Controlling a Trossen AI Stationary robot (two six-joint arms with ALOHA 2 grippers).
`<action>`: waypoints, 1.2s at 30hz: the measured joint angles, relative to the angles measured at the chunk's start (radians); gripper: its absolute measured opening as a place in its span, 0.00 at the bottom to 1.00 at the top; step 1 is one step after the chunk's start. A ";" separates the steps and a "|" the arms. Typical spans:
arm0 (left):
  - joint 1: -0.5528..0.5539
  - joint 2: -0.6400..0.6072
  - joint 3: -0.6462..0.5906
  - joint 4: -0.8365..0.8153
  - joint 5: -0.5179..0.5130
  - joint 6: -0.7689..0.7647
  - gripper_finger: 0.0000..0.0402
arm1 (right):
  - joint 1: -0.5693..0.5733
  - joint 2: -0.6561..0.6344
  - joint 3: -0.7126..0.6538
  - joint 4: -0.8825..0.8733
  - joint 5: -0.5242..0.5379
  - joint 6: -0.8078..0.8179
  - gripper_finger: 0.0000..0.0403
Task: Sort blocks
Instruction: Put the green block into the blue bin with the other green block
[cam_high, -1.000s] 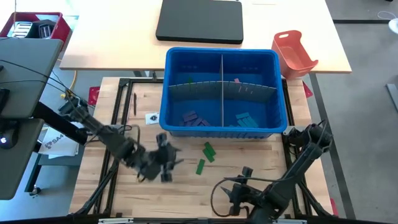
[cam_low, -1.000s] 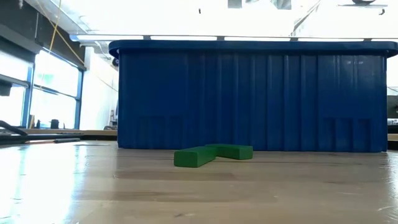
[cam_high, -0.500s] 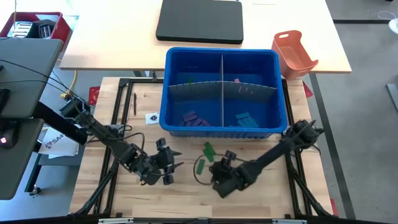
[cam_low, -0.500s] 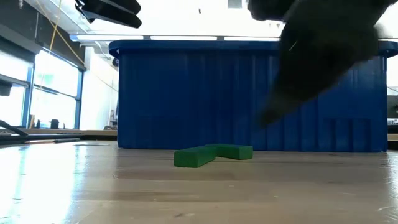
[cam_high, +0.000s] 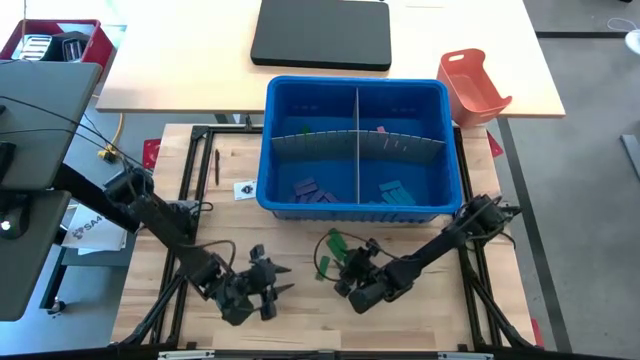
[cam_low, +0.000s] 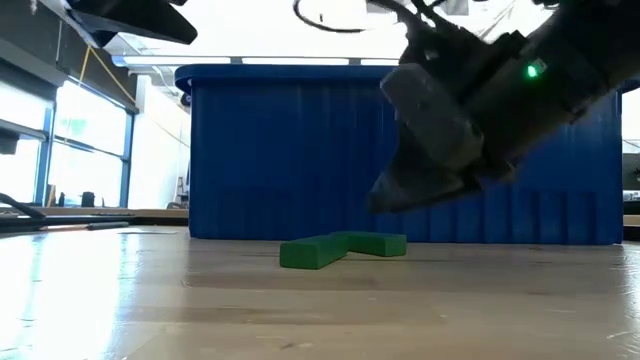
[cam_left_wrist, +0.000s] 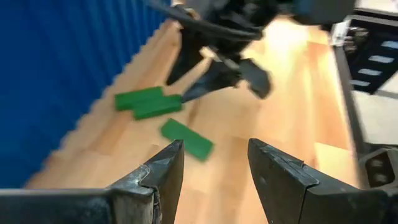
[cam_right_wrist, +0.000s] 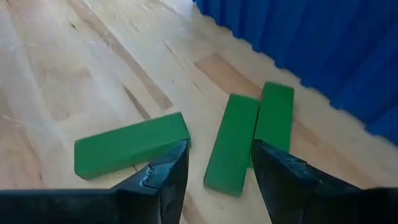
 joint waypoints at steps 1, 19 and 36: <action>-0.009 0.015 0.000 0.024 0.000 -0.001 0.43 | 0.000 0.009 0.000 0.009 -0.002 0.011 0.43; -0.059 0.095 0.000 0.184 0.008 -0.029 0.43 | -0.048 0.069 0.003 0.024 -0.108 0.020 0.43; -0.063 0.094 0.000 0.185 0.008 -0.035 0.43 | 0.033 -0.019 0.040 -0.073 -0.103 -0.044 0.12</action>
